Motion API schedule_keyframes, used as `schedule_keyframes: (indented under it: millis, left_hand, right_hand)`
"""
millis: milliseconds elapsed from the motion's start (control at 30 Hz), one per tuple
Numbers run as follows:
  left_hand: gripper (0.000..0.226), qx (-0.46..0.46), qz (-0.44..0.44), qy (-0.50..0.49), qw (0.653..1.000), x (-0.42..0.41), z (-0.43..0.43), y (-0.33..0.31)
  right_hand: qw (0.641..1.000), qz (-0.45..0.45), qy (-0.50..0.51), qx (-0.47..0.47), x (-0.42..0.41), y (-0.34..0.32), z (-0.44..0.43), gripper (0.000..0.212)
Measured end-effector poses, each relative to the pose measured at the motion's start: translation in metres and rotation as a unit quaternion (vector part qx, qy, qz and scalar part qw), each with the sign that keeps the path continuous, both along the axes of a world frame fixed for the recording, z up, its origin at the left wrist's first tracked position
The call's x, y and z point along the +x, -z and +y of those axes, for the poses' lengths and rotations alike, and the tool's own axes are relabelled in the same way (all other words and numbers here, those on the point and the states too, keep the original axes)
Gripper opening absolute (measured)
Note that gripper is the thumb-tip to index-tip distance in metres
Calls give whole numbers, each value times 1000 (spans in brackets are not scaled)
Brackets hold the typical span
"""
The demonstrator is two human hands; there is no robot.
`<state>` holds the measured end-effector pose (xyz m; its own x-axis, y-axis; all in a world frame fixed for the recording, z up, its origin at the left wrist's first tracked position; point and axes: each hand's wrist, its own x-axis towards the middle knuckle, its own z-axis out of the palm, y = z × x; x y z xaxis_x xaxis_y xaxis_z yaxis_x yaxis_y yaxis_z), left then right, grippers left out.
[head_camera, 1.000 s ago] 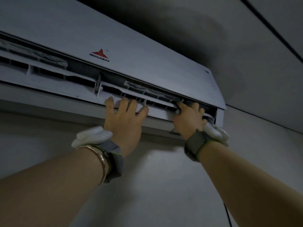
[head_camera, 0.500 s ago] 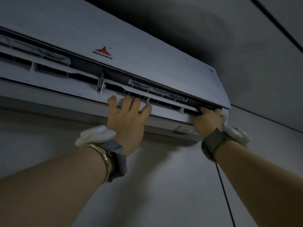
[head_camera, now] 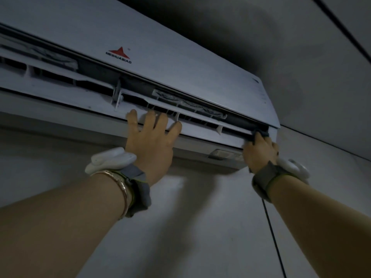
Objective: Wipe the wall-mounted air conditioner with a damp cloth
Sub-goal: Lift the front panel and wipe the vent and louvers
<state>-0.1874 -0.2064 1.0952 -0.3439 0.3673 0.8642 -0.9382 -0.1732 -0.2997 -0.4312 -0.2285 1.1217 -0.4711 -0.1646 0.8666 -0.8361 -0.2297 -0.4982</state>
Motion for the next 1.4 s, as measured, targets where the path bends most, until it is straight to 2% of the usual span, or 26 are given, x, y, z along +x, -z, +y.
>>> schedule_keyframes:
  millis: [67, 167, 267, 300, 433, 567, 667, 733, 833, 933, 1033, 1167, 1233, 1300, 1400]
  left_hand:
    - [48, 3, 4, -5, 1000, 0, 1, 0]
    - [49, 11, 6, 4, 1000, -1, 2, 1]
    - [50, 7, -9, 11, 1000, 5, 2, 2]
    - [48, 2, -14, 10, 1000, 6, 1, 2]
    - [40, 19, 13, 11, 1000, -1, 3, 2]
    - [37, 35, 35, 41, 998, -11, 3, 1]
    - [36, 34, 51, 3, 998, -15, 5, -1]
    - [39, 64, 52, 9, 997, -19, 6, -2]
    - [47, 119, 61, 58, 989, -24, -2, -3]
    - [45, 102, 53, 65, 991, -28, -5, 0]
    - [48, 99, 67, 65, 991, -35, -8, 1]
    - [45, 57, 77, 37, 995, -42, -14, 0]
    - [43, 25, 65, 42, 997, -40, -17, -1]
    - [44, 18, 57, 42, 997, -40, -20, -2]
    - [46, 22, 66, 35, 997, -40, -20, -1]
  right_hand:
    - [1000, -1, -4, 20, -7, -3, -2, 50]
    - [1000, -6, 13, -2, -3, 1, 3, 39]
    - [994, 54, 72, -54, -6, 20, 8, 33]
    - [991, 79, 99, -47, -13, 27, 10, 34]
    - [963, 111, 224, 103, -37, 30, 15, 51]
    - [926, 188, 297, 141, -53, 11, 13, 62]
    - [903, 210, 328, 180, -57, 0, 7, 71]
    - [907, 189, 318, 200, -51, -3, 3, 74]
    - [944, 153, 238, 170, -42, -4, 2, 57]
    - [984, 91, 118, 95, -41, 5, 4, 49]
    - [994, 91, 35, 53, -40, 17, 5, 51]
    - [975, 93, 129, 156, -41, -3, 8, 55]
    - [963, 118, 177, 163, -40, -9, 10, 55]
    - [973, 113, 161, 119, -40, -3, 7, 52]
    - [999, 24, 17, -42, -31, 24, -3, 40]
